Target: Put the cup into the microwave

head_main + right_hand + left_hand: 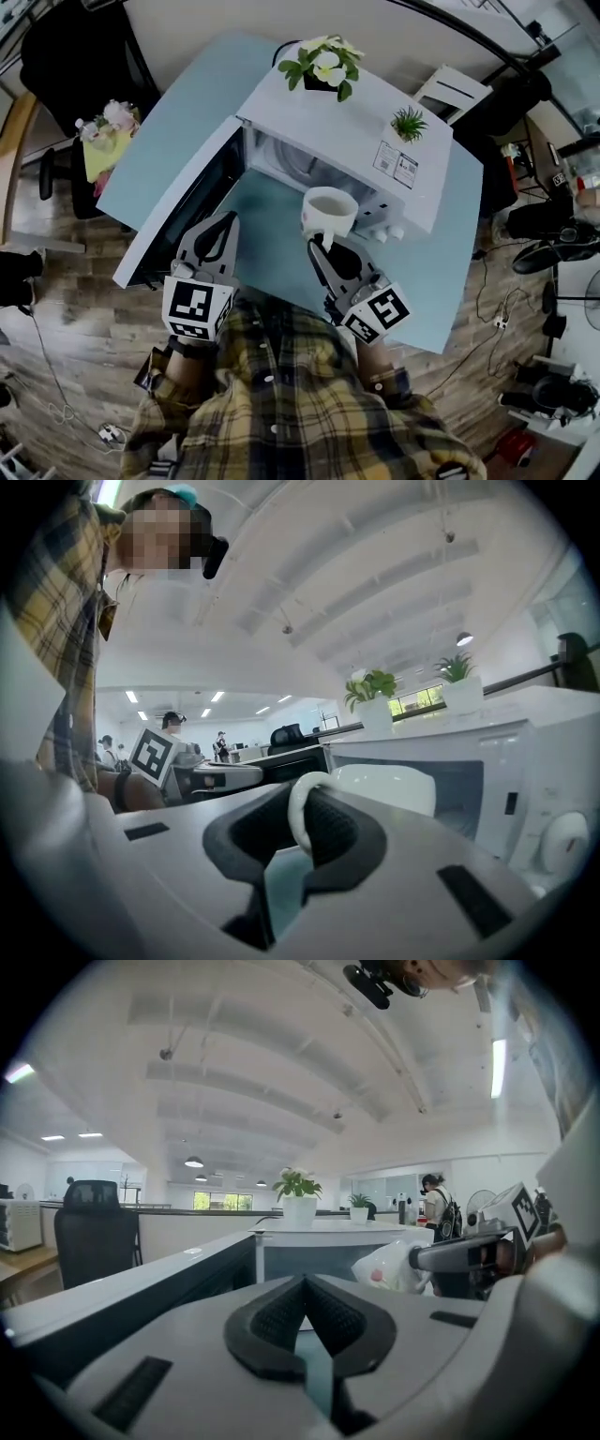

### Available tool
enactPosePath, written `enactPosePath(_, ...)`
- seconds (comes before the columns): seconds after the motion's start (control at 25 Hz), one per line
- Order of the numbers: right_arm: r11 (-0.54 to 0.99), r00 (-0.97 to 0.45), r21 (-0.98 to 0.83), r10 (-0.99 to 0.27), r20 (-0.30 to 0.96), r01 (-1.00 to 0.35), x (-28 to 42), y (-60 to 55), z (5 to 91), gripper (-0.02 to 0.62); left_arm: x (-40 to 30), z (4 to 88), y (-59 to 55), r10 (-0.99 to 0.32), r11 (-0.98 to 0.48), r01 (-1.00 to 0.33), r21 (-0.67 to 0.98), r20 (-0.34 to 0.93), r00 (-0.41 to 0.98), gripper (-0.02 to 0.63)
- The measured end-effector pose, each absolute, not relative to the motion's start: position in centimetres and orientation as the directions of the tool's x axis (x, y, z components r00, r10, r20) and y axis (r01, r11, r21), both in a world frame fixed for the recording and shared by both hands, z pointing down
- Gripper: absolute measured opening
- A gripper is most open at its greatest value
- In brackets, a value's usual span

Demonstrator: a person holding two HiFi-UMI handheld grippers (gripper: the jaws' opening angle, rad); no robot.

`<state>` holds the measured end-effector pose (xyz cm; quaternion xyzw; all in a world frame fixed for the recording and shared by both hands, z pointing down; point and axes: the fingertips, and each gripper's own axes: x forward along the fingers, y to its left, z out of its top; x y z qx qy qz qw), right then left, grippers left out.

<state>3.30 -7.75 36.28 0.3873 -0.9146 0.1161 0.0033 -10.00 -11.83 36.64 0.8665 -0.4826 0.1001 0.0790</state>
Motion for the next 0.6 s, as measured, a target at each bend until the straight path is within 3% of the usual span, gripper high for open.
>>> enactPosePath(0.6, 0.463, -0.497, -0.226, -0.858, 0.126, -0.857, 6.2, -7.5, 36.3, 0.048, -6.7, 36.7, -14.1, -0.666, -0.708, -0.703, 0.061, 0.271, 0.695, -0.008)
